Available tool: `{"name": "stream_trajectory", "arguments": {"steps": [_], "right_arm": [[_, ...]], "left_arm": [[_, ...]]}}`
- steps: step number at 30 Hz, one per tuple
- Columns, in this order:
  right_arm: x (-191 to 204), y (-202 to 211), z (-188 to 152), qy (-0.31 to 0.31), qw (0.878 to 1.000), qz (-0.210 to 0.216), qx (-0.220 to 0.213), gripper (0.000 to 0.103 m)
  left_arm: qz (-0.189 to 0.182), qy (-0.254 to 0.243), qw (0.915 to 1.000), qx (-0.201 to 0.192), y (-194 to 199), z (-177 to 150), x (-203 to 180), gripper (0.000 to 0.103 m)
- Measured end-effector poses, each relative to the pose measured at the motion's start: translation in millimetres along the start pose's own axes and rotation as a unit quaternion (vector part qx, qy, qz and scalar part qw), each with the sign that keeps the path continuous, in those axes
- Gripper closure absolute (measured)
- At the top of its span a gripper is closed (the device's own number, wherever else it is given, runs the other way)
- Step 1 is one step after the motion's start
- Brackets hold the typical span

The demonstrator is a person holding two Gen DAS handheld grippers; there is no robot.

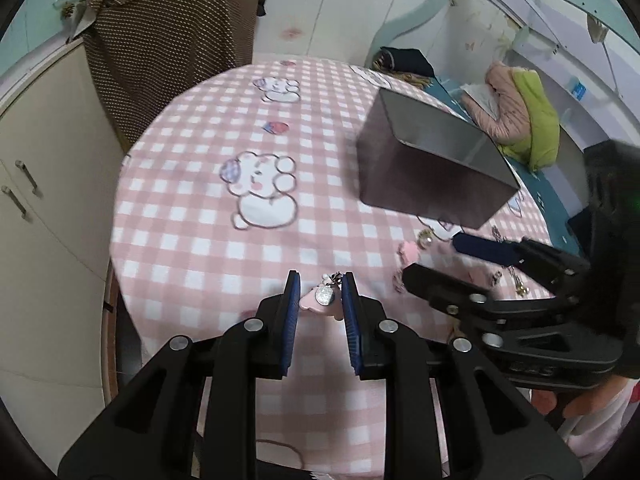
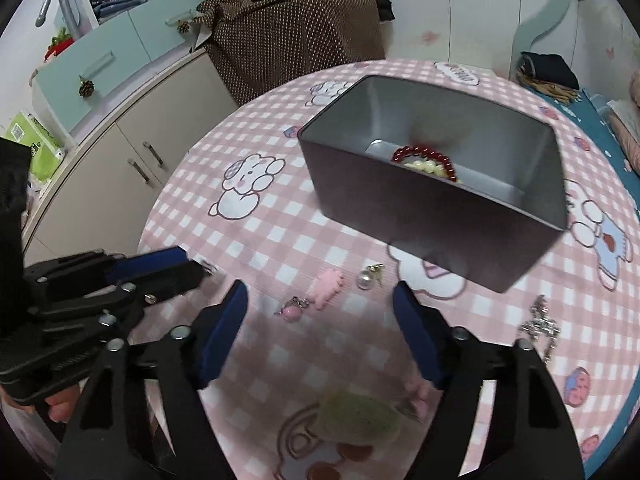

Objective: Organize jewelry
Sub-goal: 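Grasp a silver charm with the left tool while the right tool grasps a pink charm, then carry both charms over the grey box and open both tools to drop them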

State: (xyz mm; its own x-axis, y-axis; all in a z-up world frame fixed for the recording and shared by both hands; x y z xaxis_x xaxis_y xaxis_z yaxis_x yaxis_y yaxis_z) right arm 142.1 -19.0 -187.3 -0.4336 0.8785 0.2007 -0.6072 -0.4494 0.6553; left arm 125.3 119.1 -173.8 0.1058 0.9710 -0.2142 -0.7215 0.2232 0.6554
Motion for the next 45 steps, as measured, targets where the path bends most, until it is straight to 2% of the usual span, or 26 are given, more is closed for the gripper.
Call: {"name": "stream_trajectory", "arguments": {"steps": [3,11,14,21,33,45], "right_arm": [[0,-9,-2,-0.009,1.0,0.007,0.008,0.048],[1,-10,-4,0.037,0.999,-0.022,-0.001,0.083],[0,-8,-7,0.054,0.998,-0.026,-0.006,0.088],[-4,-5,-9,0.043,0.999,-0.02,-0.005,0.089],[-17,31,10,0.022,0.998,-0.02,-0.055,0.089],[-45,70,30,-0.006,0.993,-0.032,-0.118,0.089]], "left_arm": [[0.006,0.005,1.0,-0.005,3,4,6,0.082],[-0.008,0.014,0.9998,-0.009,2,10,9,0.082],[-0.013,0.013,0.9998,-0.009,1,11,6,0.082],[-0.018,0.008,0.9998,-0.011,1,13,-2,0.082],[-0.028,-0.011,0.9991,-0.031,9,26,-22,0.082],[-0.076,-0.038,0.9949,-0.055,12,51,-61,0.082]]}}
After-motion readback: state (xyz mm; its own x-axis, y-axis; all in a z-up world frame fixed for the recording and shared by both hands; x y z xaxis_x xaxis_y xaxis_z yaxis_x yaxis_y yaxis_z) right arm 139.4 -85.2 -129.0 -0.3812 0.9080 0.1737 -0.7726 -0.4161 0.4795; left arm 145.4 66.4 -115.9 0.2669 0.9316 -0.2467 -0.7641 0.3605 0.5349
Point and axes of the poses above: each gripper's, at about its wrist camera, not at the fingertips, and y roughly against the way its jaws point, x to its left, z to its top, the point moved 2 cm from there along -y, roughly the way its jaws point, and after that the axes turned 12 degrees about -x, right-handed, at the moved point
